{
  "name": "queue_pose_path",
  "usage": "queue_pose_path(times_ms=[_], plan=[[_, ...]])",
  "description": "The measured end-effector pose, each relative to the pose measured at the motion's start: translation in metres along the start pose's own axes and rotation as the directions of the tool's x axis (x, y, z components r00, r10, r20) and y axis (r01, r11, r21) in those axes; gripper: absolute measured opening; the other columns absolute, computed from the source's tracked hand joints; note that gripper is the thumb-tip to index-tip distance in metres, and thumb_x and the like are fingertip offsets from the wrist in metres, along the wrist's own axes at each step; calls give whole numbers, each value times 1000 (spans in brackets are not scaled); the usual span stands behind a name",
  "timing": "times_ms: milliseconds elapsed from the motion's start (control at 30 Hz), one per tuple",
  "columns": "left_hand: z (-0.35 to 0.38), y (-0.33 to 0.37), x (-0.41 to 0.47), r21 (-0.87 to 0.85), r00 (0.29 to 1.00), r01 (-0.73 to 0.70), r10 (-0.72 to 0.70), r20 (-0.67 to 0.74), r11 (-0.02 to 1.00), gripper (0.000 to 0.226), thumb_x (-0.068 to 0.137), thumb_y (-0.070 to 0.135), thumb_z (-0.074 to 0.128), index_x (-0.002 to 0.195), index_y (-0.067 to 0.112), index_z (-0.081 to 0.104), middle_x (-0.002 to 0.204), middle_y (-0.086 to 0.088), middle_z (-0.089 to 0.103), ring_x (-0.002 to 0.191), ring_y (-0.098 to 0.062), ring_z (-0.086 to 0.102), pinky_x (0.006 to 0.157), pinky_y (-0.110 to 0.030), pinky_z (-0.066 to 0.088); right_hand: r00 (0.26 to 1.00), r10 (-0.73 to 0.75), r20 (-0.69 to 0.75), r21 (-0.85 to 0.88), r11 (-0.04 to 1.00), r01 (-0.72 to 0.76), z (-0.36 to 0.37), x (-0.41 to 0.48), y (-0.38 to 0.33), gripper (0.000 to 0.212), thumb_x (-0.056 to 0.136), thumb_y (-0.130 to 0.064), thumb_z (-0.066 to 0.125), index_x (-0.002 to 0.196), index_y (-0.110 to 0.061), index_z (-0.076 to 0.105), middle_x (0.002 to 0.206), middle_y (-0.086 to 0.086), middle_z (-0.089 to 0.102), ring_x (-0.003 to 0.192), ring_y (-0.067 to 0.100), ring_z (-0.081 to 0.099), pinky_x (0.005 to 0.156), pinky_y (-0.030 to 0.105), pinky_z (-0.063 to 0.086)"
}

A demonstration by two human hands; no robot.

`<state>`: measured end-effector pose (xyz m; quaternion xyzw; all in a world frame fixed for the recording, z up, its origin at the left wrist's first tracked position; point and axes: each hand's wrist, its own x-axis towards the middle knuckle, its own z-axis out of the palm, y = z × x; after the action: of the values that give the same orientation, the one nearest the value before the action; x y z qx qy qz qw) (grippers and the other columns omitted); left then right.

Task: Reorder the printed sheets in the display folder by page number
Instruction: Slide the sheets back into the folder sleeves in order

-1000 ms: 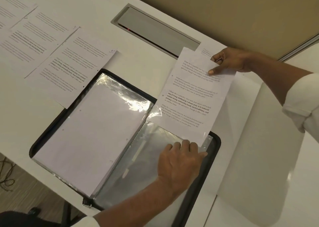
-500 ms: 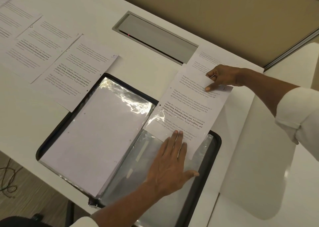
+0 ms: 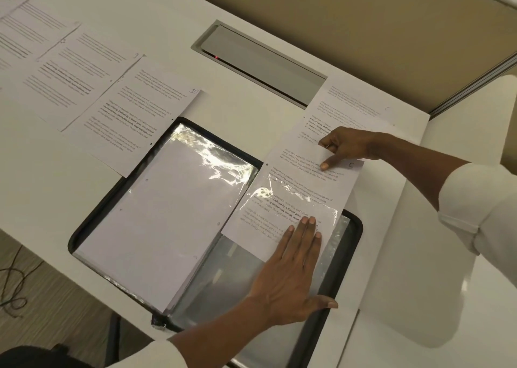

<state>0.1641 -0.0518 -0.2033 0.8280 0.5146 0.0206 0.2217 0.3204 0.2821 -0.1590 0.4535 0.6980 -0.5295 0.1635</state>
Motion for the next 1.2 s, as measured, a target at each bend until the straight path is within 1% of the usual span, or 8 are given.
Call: queue_pose_path(times_ms=[267,433,533,633,867,1033,1133,1200], plan=[[0,2,0,-11,1000,6,-6,-21,1000,116,93,90,26,165,8,-16,171,-12,-30,159,-30,-27,130,-58,7,997,-10,76,-29,999,12,30,-4,-4,28,87,-14,84,114,-15,77,114,-8,78,99,9,76,74,18,59],[-1,4,-3,-6,999,2,-2,-51,1000,116,93,89,28,166,8,-12,172,-11,-27,159,-29,-26,130,-57,6,995,8,96,-44,999,-4,43,-7,-7,27,87,-17,84,113,-18,75,114,-8,77,101,15,76,84,25,62],[-1,5,-7,9,996,1,-1,-88,1000,116,93,89,29,167,8,-7,174,-12,-22,161,-30,-22,130,-57,10,997,-2,76,-63,998,7,49,-8,-11,25,87,-20,85,110,-23,75,110,-13,77,99,14,76,77,20,61],[-4,2,-18,-24,996,5,-7,-85,1000,115,94,87,31,167,7,-8,173,-13,-25,160,-30,-23,130,-58,10,999,-14,45,-124,992,19,48,-9,-13,28,87,-21,86,112,-23,74,115,-12,75,99,15,75,87,25,61],[-6,-30,-82,-16,986,122,-123,-108,992,120,92,89,37,167,1,6,174,-18,-17,162,-32,-14,131,-55,6,998,52,16,-232,971,-47,28,-7,-12,38,78,-28,93,114,-26,79,115,-14,77,105,11,73,97,31,56],[3,-46,-114,17,990,133,-133,-45,991,121,91,92,33,166,-1,11,175,-18,-15,163,-32,-13,127,-50,6,996,56,69,-321,947,-32,40,5,-34,33,77,-31,94,107,-29,80,108,-16,78,100,13,75,91,30,58],[3,-46,-118,32,991,124,-122,-55,992,120,91,92,31,166,-1,15,175,-20,-12,163,-34,-11,127,-51,7,993,54,104,-379,925,-10,54,9,-43,30,74,-31,96,99,-28,79,101,-15,79,95,12,75,85,29,56],[3,-44,-116,33,992,122,-120,-48,992,121,90,93,31,165,-1,17,174,-20,-12,162,-35,-11,128,-55,8,990,57,127,-381,925,-5,61,7,-46,32,74,-31,96,99,-26,79,101,-15,79,95,10,74,87,31,56]])
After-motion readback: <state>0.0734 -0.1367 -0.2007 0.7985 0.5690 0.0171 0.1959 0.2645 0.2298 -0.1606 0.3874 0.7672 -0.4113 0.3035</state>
